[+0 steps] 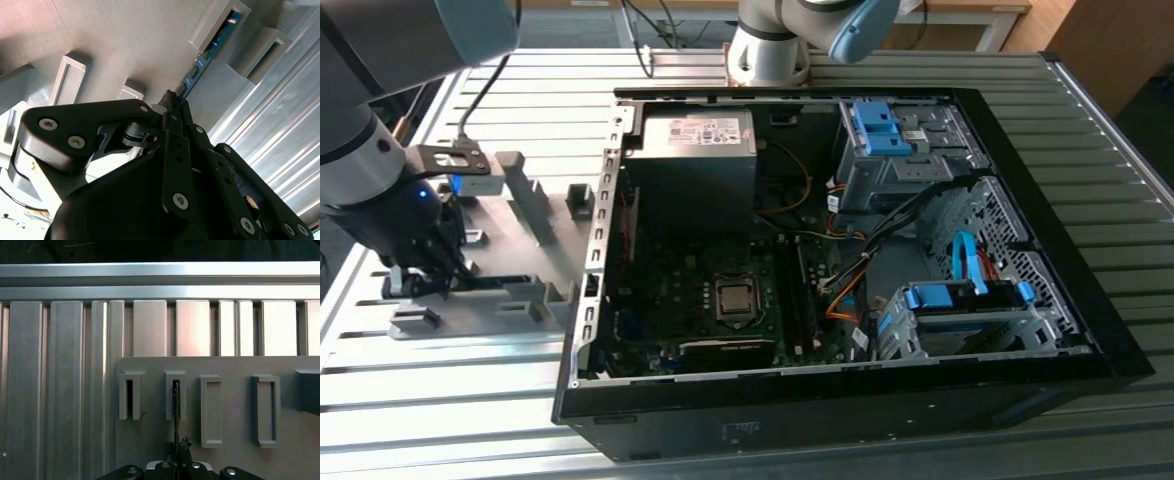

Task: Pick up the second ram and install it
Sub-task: 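Pick up the second ram and move it above second insertion slot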

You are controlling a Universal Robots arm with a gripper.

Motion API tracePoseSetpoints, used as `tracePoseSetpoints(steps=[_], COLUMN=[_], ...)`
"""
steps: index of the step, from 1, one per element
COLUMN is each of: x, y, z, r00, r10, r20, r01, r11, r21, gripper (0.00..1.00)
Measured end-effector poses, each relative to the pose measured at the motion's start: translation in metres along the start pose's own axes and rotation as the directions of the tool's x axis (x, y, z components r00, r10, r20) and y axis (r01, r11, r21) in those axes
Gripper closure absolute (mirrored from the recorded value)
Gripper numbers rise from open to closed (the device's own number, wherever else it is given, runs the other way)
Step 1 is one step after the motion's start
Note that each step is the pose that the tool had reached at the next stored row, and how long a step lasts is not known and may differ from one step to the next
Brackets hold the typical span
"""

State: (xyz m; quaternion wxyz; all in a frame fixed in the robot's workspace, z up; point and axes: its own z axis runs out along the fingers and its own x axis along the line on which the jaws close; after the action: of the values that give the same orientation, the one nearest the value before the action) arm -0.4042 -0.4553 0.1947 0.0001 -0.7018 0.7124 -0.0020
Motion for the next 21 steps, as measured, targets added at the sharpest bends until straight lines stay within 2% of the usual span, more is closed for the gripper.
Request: tracePoseSetpoints(steps=[21], x=[0.0000], y=[0.0000], z=[-0.0066], r00=[1.0000], r10=[0.000], r20=[0.0000], r01=[0.000], r11=[1.0000], r21=[0.0000], gripper=[0.86])
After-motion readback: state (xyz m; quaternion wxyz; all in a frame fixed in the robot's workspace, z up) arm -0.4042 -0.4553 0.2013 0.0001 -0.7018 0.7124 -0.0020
